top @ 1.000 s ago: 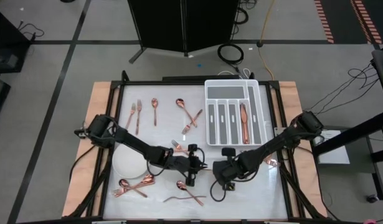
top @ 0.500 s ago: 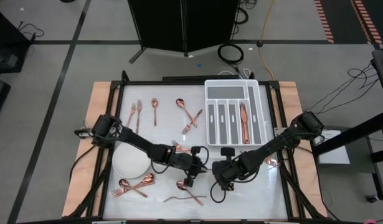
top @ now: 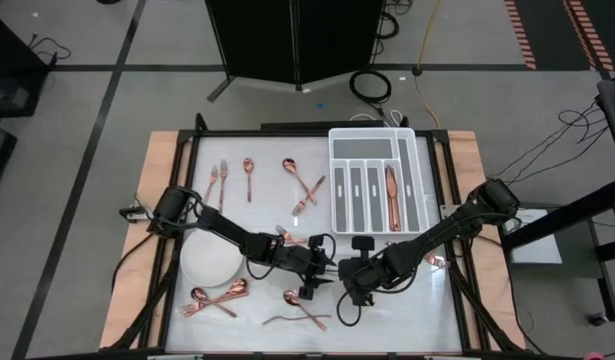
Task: Sort silverware
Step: Put the bronze knife into the silverware tray
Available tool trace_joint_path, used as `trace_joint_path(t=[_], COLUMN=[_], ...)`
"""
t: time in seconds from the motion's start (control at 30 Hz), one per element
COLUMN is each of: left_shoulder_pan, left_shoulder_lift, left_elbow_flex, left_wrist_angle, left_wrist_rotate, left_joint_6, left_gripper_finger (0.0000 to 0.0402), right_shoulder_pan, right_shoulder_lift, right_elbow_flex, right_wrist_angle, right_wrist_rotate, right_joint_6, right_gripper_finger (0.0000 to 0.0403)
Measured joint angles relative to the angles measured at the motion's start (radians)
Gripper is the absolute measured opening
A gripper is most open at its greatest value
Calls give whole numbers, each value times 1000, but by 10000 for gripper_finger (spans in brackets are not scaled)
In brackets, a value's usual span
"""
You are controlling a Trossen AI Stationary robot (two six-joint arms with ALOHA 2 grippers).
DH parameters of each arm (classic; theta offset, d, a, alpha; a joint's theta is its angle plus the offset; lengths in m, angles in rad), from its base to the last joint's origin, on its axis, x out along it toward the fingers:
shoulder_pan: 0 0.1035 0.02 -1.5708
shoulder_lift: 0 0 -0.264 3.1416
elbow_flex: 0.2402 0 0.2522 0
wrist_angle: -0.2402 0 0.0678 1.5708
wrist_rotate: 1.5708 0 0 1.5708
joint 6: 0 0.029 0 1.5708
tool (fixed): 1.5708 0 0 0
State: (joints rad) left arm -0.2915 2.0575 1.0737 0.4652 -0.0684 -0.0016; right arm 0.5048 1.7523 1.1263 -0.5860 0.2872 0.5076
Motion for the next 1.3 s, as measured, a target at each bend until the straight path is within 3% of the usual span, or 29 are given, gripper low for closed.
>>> trace_joint_path(t=[0.17, 0.43, 0.53, 0.67, 0.9, 1.0, 1.13, 1.3], left_shoulder_pan=[8, 17, 17, 17, 24, 40, 74, 86], left_shoulder_lift=[0, 0, 0, 0, -3, -34, -126, -271], left_elbow_flex=[0, 0, 0, 0, 1, 0, 4, 3], left_wrist_angle=[-17, -58, -59, -75, -77, -117, -165, -236], left_wrist_rotate=[11, 46, 46, 43, 20, 19, 1, -106], left_joint_6=[-19, -20, -19, -22, -27, -46, -69, -46], left_gripper_finger=[216, 168, 122, 25, 17, 17, 16, 15], right_shoulder_pan=[0, -2, -2, -2, -4, -3, 51, 176], right_shoulder_lift=[0, -1, -1, -1, -9, -52, -144, -294], right_elbow_flex=[0, 0, 0, 1, 57, 134, 174, 130], right_wrist_angle=[16, 48, 49, 59, -38, -191, -260, -260], right_wrist_rotate=[3, 9, 22, 28, 84, 173, 387, 762], right_joint_6=[-1, -30, -30, -41, -109, -82, -25, 115], right_gripper_finger=[1, 0, 0, 0, 25, 40, 51, 50])
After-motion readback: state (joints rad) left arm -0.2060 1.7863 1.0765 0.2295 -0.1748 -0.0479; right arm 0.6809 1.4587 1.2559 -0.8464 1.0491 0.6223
